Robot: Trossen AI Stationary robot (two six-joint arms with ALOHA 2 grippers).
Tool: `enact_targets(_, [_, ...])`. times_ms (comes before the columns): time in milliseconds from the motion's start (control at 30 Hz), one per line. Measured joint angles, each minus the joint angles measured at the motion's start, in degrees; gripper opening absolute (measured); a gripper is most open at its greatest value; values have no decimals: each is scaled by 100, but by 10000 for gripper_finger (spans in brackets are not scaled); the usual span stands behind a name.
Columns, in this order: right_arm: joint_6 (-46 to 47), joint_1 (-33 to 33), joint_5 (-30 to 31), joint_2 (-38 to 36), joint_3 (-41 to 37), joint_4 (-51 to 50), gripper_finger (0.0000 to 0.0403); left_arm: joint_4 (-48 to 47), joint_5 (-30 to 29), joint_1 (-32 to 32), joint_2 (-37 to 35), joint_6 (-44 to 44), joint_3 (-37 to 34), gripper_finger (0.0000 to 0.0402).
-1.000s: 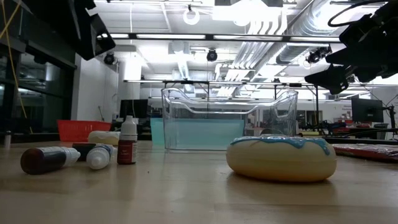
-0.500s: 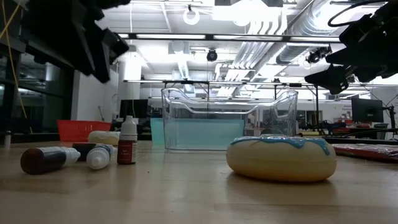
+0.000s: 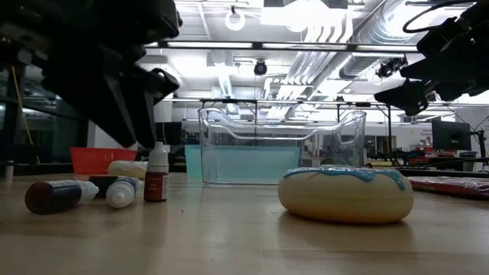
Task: Pick & Place Food Item
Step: Put the red food coloring bottle into the red bin
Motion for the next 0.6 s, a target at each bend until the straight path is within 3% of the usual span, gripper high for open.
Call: enact_targets(600, [0,2,4,-1,0,0,350,389,-85,7,265,-11,2,118])
